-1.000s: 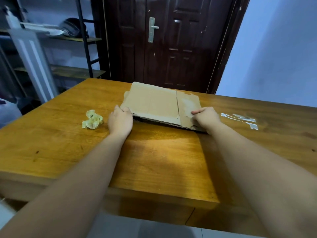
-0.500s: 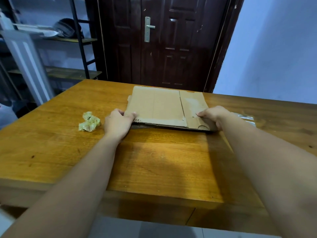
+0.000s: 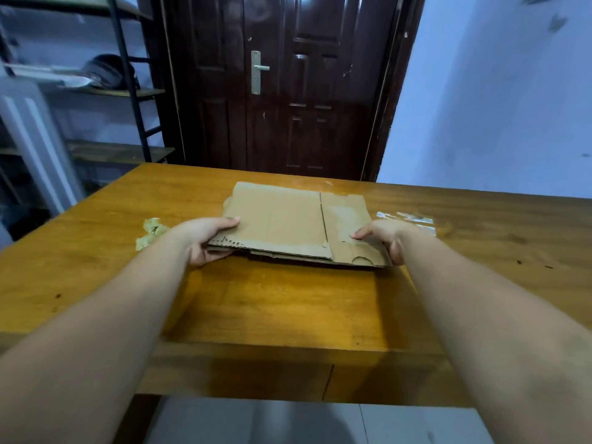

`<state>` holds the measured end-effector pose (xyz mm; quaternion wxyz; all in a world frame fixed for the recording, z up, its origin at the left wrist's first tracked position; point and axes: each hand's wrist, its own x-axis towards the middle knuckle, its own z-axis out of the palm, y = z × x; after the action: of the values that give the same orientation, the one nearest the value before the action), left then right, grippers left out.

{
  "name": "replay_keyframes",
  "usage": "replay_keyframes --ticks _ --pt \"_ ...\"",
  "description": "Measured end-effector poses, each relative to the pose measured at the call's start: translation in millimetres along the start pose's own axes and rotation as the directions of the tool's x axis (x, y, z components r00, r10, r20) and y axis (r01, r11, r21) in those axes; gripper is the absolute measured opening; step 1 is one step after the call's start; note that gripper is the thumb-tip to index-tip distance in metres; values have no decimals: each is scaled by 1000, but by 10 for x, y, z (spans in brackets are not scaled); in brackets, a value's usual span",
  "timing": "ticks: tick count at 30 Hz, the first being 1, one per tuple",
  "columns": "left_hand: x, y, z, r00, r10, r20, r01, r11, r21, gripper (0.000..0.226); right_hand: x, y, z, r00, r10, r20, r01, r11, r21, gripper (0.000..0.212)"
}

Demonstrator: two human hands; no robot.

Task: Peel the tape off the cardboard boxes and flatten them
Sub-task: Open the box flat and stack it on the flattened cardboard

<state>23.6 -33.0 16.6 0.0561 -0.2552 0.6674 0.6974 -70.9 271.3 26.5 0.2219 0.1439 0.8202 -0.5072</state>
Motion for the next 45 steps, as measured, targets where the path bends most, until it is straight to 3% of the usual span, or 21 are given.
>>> replay_keyframes --ticks 5,9,13,16,18,22,26,28,31,34,37,40,41,43,45 --pt "-97 -91 -11 997 -41 72 48 995 -91 8 -123 103 -38 1000 7 -15 -7 1000 -21 73" --pt "-188 -152 18 996 -26 81 33 996 -88 7 -247 105 -5 988 -131 -81 126 990 -64 47" --pt "-222 -184 -23 998 31 54 -18 976 -217 13 -255 86 -55 941 -326 -86 336 930 147 48" --pt "-187 -123 -47 997 75 26 -63 950 -307 26 -204 -48 -86 922 -382 -59 369 826 427 45" --pt "-163 -50 -21 997 79 -2 -76 942 -326 27 -175 -158 -69 923 -381 -56 348 762 546 50" --pt "-124 22 69 1000 6 -9 -9 955 -297 12 -72 -188 58 938 -345 40 276 808 520 60" --pt "-78 55 115 999 -32 -14 28 973 -229 4 99 -112 192 949 -314 28 276 870 408 54" --pt "-46 66 129 1000 -30 -3 28 967 -253 2 189 -118 219 949 -312 -52 309 885 349 48" --pt "-37 50 154 999 -32 35 41 953 -299 2 235 -150 211 960 -279 -21 269 899 345 26" --pt "-49 55 176 997 -29 72 52 939 -339 7 287 -128 193 966 -252 -47 254 910 328 20" --pt "-76 52 225 997 -26 76 49 945 -324 2 298 -67 201 971 -223 -81 237 892 386 16" --pt "-145 -3 321 995 -37 93 54 980 -191 8 263 26 168 975 -170 -142 220 808 546 9" --pt "-170 -26 363 995 -37 97 55 981 -185 8 228 52 155 976 -142 -166 214 776 594 11" --pt "-252 -60 459 995 -27 96 50 970 -238 4 183 109 128 967 -119 -227 234 771 592 49" --pt "-329 -63 551 997 1 71 19 959 -281 3 85 174 135 920 -127 -371 278 879 387 80"
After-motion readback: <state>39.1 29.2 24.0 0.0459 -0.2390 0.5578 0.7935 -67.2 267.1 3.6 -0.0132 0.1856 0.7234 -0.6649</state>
